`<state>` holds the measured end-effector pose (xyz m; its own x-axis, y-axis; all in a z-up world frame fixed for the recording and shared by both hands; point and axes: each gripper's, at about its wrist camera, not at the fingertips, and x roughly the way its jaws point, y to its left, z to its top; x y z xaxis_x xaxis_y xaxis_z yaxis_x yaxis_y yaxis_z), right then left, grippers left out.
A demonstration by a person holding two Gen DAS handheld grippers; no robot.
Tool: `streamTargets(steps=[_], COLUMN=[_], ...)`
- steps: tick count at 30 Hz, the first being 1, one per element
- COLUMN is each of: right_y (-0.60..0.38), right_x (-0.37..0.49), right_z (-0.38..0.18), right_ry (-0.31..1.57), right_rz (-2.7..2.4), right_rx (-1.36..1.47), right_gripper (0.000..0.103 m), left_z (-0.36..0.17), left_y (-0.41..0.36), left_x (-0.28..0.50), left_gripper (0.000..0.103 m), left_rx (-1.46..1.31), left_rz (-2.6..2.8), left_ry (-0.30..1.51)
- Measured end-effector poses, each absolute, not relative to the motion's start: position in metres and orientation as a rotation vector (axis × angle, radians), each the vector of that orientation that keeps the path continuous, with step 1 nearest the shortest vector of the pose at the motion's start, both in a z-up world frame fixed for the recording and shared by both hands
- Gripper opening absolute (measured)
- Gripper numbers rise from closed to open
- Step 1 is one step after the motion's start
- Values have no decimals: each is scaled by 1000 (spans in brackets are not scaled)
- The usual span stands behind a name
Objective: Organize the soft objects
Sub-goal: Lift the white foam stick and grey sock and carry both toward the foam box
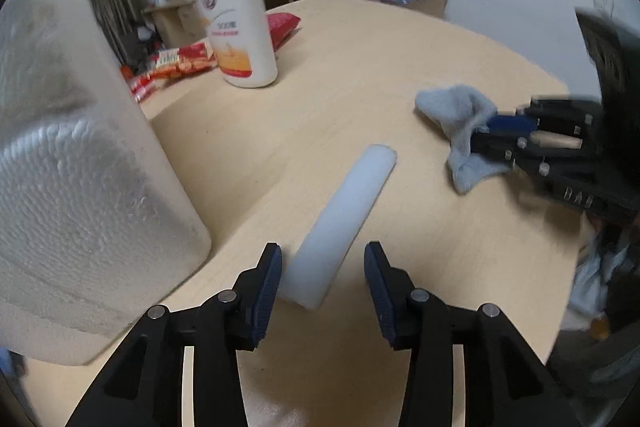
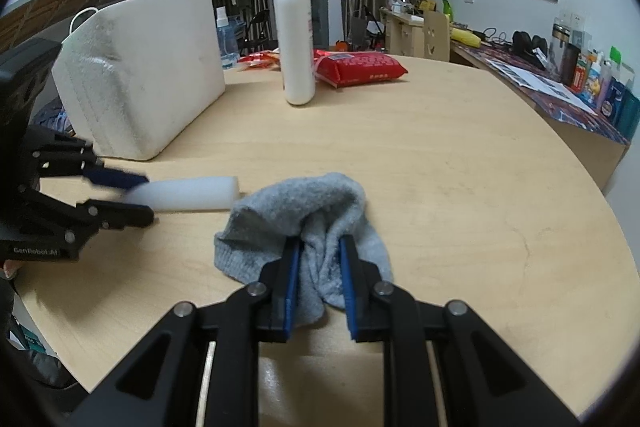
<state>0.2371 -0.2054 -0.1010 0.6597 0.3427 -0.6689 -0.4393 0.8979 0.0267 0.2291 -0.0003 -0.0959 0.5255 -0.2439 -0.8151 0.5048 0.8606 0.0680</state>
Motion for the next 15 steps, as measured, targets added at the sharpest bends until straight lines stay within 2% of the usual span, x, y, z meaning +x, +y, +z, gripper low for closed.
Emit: streamTargets(steps=[2,4,8,15], right_y=[-205,-206,-207,-210], right_x=[237,236,238,238], right_z=[-101,-101,-101,-101], right_ry=[725,725,728,728], right_rz=[445,450,455,461], right_rx=[-147,-145,-134,-85], right_gripper=[22,22,22,22], left_z=[-96,-95,-93,-81], left_y=[6,5,1,-4], left_x=[234,232,226,209], left_gripper=[37,23,9,7], left_rx=[260,271,285,272], left_rz=[-480,-485,-464,-444], left_ry=[942,935,922,824])
